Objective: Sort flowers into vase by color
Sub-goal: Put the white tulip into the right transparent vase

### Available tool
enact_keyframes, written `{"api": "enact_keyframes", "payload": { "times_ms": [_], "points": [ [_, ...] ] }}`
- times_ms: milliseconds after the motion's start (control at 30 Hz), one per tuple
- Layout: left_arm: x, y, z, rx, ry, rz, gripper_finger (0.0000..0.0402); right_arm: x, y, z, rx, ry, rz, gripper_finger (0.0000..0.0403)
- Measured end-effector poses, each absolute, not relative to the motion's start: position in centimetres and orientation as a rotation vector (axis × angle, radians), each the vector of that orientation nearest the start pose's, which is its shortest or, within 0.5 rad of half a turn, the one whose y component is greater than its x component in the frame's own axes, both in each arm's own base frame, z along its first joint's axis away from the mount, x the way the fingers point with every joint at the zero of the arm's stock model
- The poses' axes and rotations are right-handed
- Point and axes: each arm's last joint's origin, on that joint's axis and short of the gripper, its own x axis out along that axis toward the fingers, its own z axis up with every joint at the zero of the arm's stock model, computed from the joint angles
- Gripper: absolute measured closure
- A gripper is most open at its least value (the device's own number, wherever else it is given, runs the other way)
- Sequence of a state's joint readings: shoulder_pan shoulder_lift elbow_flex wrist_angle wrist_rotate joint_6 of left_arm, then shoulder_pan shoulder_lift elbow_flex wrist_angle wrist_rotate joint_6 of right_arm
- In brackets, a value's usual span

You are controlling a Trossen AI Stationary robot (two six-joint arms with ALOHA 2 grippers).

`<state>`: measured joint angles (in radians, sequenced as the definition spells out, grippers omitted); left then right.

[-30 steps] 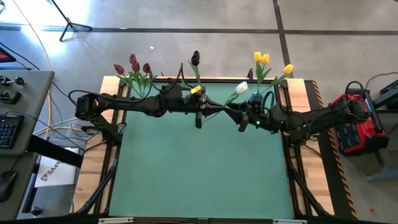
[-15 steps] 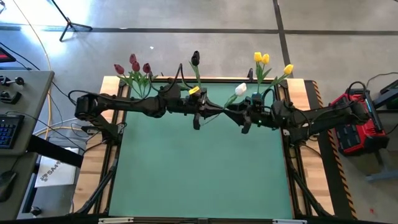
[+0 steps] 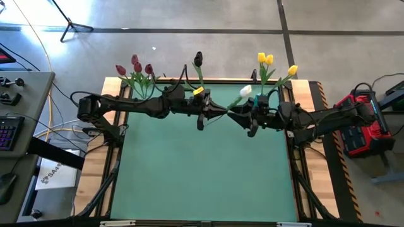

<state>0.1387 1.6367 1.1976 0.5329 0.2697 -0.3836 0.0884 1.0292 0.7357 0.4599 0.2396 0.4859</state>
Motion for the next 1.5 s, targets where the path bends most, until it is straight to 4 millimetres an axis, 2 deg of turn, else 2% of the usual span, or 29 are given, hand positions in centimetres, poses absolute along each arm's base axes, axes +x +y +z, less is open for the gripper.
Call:
{"api": "enact_keyframes", "payload": {
  "times_ms": [133, 233, 333, 467, 567, 633, 800, 933, 1000, 1233, 1367, 1500],
  "points": [
    [37.7, 4.5, 32.5, -0.355, -0.055, -0.148, 0.0401, 24.1, 1.1, 32.9, 0.497, -0.234, -0.11, 0.0224],
    [37.8, 4.5, 32.2, -0.354, -0.022, -0.142, 0.0401, 24.7, 1.0, 32.5, 0.515, -0.239, -0.112, 0.0242],
    [37.8, 4.5, 32.1, -0.356, -0.016, -0.143, 0.0401, 25.0, 1.0, 32.3, 0.524, -0.239, -0.118, 0.0289],
    [37.7, 4.6, 31.9, -0.362, 0.008, -0.116, 0.0399, 25.0, 0.8, 32.1, 0.516, -0.235, -0.174, 0.0382],
    [37.7, 4.7, 31.7, -0.367, 0.036, -0.107, 0.0388, 25.0, 0.7, 32.1, 0.492, -0.221, -0.244, 0.0389],
    [37.5, 4.9, 31.5, -0.376, 0.076, -0.099, 0.0379, 25.1, 0.6, 32.8, 0.432, -0.178, -0.269, 0.0394],
    [35.4, 5.6, 32.2, -0.35, 0.2, -0.048, 0.0362, 25.5, 0.0, 36.5, 0.282, -0.032, -0.394, 0.04],
    [32.2, 6.2, 34.3, -0.292, 0.242, 0.033, 0.036, 25.9, -1.8, 38.6, 0.196, 0.096, -0.531, 0.0401],
    [30.8, 6.3, 35.5, -0.249, 0.235, 0.084, 0.036, 26.3, -3.0, 38.9, 0.163, 0.15, -0.58, 0.0402],
    [27.2, 5.9, 39.0, -0.17, 0.11, 0.156, 0.0359, 29.9, -7.8, 37.5, 0.147, 0.223, -0.596, 0.0402],
    [26.1, 5.7, 40.0, -0.16, 0.08, 0.154, 0.0359, 32.0, -10.1, 35.8, 0.151, 0.287, -0.581, 0.0402],
    [25.4, 5.5, 40.3, -0.134, 0.088, 0.16, 0.0359, 33.2, -11.3, 35.1, 0.144, 0.299, -0.573, 0.0402]
  ]
}}
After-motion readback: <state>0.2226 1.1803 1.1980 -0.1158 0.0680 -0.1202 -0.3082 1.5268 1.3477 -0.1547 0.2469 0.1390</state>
